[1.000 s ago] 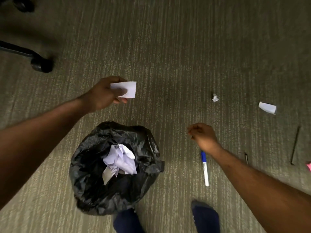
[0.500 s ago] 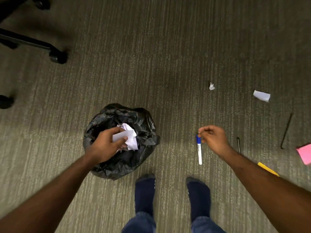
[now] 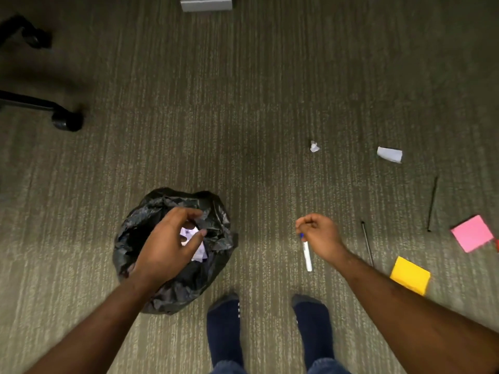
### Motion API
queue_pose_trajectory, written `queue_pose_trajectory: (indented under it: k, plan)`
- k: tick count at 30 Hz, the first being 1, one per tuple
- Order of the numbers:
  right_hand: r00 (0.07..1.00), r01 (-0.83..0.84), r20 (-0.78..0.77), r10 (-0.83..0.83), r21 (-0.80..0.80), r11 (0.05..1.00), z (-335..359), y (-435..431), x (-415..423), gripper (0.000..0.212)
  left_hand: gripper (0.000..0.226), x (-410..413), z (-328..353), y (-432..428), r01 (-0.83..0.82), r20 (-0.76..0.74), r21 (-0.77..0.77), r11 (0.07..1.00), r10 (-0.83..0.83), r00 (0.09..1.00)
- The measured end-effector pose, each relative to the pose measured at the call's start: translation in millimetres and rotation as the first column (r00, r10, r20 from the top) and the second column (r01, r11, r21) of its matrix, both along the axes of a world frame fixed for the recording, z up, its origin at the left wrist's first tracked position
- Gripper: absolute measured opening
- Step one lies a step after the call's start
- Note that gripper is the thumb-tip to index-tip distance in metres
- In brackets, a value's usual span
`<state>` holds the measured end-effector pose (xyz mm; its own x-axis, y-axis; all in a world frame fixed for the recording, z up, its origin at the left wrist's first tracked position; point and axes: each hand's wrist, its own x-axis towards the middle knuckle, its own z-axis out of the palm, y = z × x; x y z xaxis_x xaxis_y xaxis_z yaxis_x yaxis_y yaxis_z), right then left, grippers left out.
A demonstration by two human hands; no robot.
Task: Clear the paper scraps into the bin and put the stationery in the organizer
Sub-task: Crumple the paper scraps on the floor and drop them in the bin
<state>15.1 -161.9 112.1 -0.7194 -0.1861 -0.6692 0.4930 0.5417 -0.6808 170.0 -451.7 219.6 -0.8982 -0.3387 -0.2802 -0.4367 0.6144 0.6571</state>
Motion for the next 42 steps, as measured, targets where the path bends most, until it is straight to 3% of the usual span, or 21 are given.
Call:
queue_pose_trajectory:
  k: [6, 12, 17, 20, 24, 29, 32, 35, 42]
  plan:
    - [0.993, 0.108, -0.038, -0.109, -0.037, 0.993, -2, 16, -31, 0.026, 0.030, -109, -6, 56, 0.225, -0.116, -0.038, 0.974, -0.228, 0.967]
    - [0.980, 0.157, -0.135, -0.148, 0.058, 0.986, -15, 64, -66, 0.027, 0.047, -191, -68, 115, 0.303, 0.030, 0.063, 0.951, -0.305, 0.952]
    - [0.964, 0.142, -0.243, -0.109, 0.120, 0.983, -33, 105, -118, 0.010, 0.049, -243, -130, 138, 0.433, 0.215, -0.080, 0.898, -0.408, 0.887]
    - [0.946, 0.126, -0.320, -0.053, 0.211, 0.969, -49, 132, -159, 0.011, 0.058, -279, -162, 150, 0.472, 0.308, -0.110, 0.875, -0.422, 0.853]
    - [0.913, 0.160, -0.407, -0.026, 0.299, 0.941, -67, 155, -196, 0.012, 0.074, -322, -188, 170, 0.481, 0.289, -0.072, 0.874, -0.444, 0.848]
    - [0.852, -0.015, -0.458, 0.253, 0.462, 0.887, -93, 165, -230, 0.012, 0.075, -367, -205, 193, 0.500, 0.347, -0.264, 0.825, -0.403, 0.847]
    - [0.836, -0.198, -0.293, 0.464, 0.627, 0.754, -109, 163, -241, 0.041, 0.070, -380, -216, 194, 0.520, 0.349, -0.350, 0.779, -0.407, 0.844]
    - [0.818, -0.204, -0.278, 0.504, 0.678, 0.706, -117, 160, -248, 0.044, 0.068, -382, -230, 193, 0.536, 0.331, -0.325, 0.779, -0.438, 0.836]
    - [0.718, -0.249, -0.265, 0.644, 0.767, 0.592, -117, 163, -257, 0.052, 0.059, -385, -232, 188, 0.595, 0.325, -0.423, 0.684, -0.498, 0.804]
